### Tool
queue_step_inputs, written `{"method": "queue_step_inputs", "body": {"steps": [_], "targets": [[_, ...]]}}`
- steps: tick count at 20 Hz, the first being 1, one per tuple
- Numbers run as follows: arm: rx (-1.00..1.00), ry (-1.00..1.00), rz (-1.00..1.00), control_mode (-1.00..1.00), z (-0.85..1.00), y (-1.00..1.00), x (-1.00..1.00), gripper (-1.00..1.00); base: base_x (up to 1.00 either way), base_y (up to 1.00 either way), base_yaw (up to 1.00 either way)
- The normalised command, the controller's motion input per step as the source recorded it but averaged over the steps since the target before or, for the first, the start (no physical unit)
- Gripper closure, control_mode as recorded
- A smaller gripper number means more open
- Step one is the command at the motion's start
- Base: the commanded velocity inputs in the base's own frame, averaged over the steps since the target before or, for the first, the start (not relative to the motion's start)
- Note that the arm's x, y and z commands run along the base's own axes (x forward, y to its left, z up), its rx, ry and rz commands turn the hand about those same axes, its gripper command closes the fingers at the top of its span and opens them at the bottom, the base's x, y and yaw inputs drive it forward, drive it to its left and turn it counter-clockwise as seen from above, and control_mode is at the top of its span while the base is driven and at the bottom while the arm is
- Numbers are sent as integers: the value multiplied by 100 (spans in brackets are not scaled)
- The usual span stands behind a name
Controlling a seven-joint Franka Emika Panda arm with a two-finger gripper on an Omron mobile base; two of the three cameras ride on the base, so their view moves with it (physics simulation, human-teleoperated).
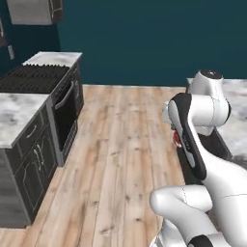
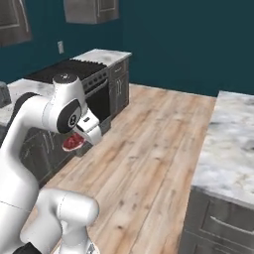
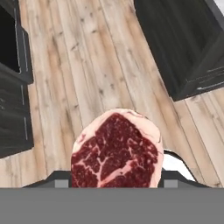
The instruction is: Take the steak from the fridge and place it on the digital scale on the counter by the fridge. Wait a few seconds for a reading, then move it to the plate on the dining counter.
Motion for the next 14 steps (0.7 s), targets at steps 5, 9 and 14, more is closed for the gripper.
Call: {"method": "queue_step_inputs", "body": {"steps": [5,9,14], "targets": [[0,0,0,100,0,0,0,100,100,2,-33],[0,0,0,100,0,0,0,100,100,10,-33],[0,0,0,100,0,0,0,100,100,33,-36]]}}
